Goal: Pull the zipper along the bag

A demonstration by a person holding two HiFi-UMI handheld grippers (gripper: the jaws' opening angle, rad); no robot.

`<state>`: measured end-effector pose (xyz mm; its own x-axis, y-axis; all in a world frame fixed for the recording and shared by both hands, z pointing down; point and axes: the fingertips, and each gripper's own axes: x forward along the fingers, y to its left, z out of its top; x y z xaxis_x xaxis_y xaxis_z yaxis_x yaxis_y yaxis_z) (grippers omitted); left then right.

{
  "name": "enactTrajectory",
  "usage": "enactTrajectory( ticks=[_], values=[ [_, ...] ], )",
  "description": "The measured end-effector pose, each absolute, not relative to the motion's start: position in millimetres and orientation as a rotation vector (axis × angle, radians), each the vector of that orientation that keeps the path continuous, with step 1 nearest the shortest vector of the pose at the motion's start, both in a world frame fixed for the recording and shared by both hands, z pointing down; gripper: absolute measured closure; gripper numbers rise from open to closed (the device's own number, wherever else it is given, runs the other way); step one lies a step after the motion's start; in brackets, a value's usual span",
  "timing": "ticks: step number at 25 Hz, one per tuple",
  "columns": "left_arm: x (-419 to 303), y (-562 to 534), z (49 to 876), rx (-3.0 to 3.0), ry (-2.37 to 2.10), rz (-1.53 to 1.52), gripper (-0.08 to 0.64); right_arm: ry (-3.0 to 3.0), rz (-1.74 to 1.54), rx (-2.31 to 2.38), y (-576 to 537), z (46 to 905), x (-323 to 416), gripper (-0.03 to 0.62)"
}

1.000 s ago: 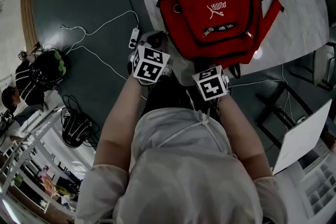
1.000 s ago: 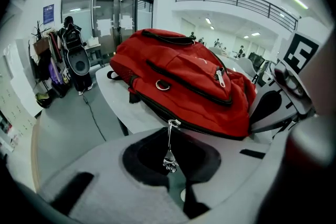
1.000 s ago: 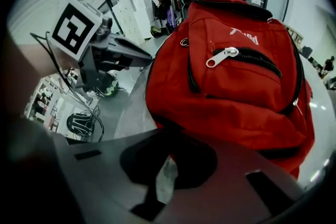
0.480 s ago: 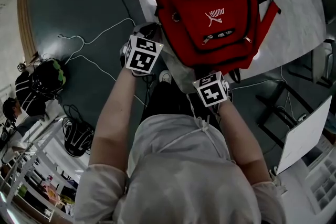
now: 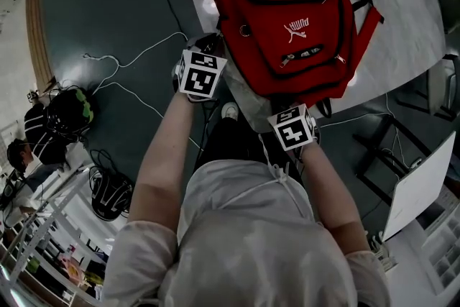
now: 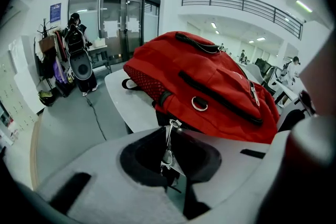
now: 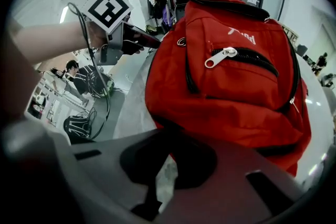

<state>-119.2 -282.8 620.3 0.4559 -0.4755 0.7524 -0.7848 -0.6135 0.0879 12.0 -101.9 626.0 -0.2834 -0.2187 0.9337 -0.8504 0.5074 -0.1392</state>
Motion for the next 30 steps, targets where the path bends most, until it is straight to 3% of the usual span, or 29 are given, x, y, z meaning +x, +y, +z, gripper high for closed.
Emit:
enactTrajectory(
  ticks=[3,5,9,17,21,30],
  values=[
    [-121.2,-281.0,623.5,2.286,-1.081,1.007,0.525,-1.780,0.887,0.911,-100.5,627.7,11.1,0.565],
    [-122.2,-276.7,624.9,2.283,-1.082,1.001,0.408,-1.784,0.908,0.916,-100.8,630.2,13.1,0.565],
    [-125.7,-261.6,617.2,2.256,-1.105,0.924,0.390,-1.787,0.911,0.938,-100.7,633.8,15.6,0.565],
    [-118.0,-223.2,543.8,2.299,-1.199,0.648,0.396,-1.920,0.929,1.079,-108.3,589.0,12.5,0.565],
    [-112.3,-210.4,497.4,2.345,-1.247,0.497,0.523,-2.081,0.844,1.200,-134.5,532.7,4.9,0.565],
    [-94.0,-208.7,372.2,2.527,-1.304,0.194,0.540,-2.437,0.484,1.439,-185.5,371.7,-2.5,0.565]
  ],
)
